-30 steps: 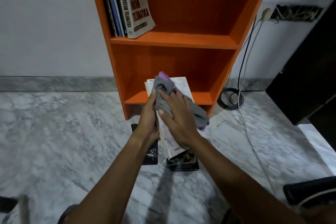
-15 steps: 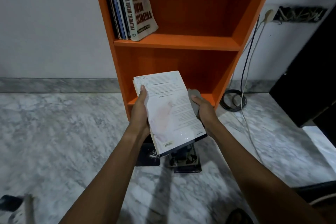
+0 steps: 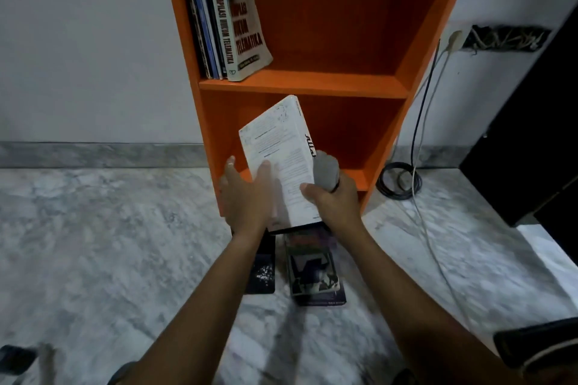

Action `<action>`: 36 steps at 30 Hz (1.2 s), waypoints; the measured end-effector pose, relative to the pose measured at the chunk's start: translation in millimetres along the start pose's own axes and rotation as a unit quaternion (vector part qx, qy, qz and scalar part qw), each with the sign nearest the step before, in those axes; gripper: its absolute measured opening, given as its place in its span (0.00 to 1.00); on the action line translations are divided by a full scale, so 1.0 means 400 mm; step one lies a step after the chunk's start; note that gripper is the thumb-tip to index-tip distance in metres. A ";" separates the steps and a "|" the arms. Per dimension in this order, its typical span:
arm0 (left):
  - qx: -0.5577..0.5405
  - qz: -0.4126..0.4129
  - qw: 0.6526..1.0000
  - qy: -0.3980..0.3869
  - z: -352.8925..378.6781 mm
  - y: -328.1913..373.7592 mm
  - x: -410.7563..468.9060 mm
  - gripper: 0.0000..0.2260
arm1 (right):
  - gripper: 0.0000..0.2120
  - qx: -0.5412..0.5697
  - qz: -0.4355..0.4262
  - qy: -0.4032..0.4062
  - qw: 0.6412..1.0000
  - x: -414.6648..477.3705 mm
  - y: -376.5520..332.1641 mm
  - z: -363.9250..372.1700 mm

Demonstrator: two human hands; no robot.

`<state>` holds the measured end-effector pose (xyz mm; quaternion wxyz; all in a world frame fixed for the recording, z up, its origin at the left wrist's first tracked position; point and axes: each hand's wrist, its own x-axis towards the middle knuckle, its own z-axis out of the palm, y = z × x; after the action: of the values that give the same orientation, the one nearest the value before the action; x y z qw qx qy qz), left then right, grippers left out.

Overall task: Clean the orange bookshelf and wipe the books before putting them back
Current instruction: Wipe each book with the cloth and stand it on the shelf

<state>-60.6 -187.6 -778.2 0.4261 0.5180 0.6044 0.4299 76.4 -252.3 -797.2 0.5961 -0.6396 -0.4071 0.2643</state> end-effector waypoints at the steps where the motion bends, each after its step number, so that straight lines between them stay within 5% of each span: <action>1: -0.048 0.007 0.997 -0.056 0.018 0.014 -0.017 0.34 | 0.16 -0.034 -0.038 0.027 0.998 -0.010 0.002 0.020; 3: -0.208 -0.048 0.960 -0.180 0.044 0.048 -0.036 0.37 | 0.17 -0.090 -0.113 0.041 0.989 -0.032 0.014 0.047; 5: -0.276 -0.113 0.937 -0.180 0.030 0.075 -0.019 0.39 | 0.07 -0.162 -0.190 0.025 0.968 -0.049 0.029 0.067; 7: -0.328 -0.129 0.923 -0.155 0.007 0.065 0.024 0.26 | 0.05 -0.195 -0.239 -0.012 0.951 -0.063 0.040 0.080; 9: -0.384 -0.130 0.897 -0.177 -0.015 0.047 0.042 0.17 | 0.12 -0.152 -0.235 -0.080 0.957 -0.070 0.036 0.084; 11: -0.397 -0.108 0.886 -0.216 -0.034 0.042 0.043 0.22 | 0.26 -0.100 -0.153 -0.130 0.974 -0.050 0.049 0.085; 15: -0.365 -0.068 0.891 -0.261 -0.057 0.074 0.040 0.11 | 0.36 -0.042 -0.021 -0.067 0.997 0.016 0.036 0.062; 19: -0.385 -0.048 0.867 -0.312 -0.090 0.154 0.046 0.20 | 0.16 0.069 -0.007 -0.028 0.997 0.102 -0.093 0.015; 24: -0.302 0.006 0.895 -0.327 -0.124 0.287 0.098 0.19 | 0.09 0.177 0.040 -0.011 0.983 0.186 -0.210 -0.014; 28: -0.100 0.115 0.955 -0.253 -0.142 0.367 0.149 0.06 | 0.13 0.230 0.003 0.033 0.973 0.248 -0.291 -0.023; 30: -0.039 0.174 0.950 -0.256 -0.152 0.361 0.186 0.12 | 0.14 0.229 -0.013 0.047 0.972 0.294 -0.332 -0.026; 33: -0.047 0.225 0.935 -0.271 -0.151 0.376 0.230 0.13 | 0.11 0.205 -0.030 0.042 0.977 0.371 -0.391 -0.028; 36: -0.084 0.253 0.947 -0.178 -0.124 0.420 0.266 0.07 | 0.15 0.167 -0.048 0.051 0.983 0.441 -0.418 -0.005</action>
<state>-75.4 -70.0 -610.9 0.4458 0.6844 0.3293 0.4737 137.1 -113.0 -607.4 0.7267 -0.5235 -0.3562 0.2666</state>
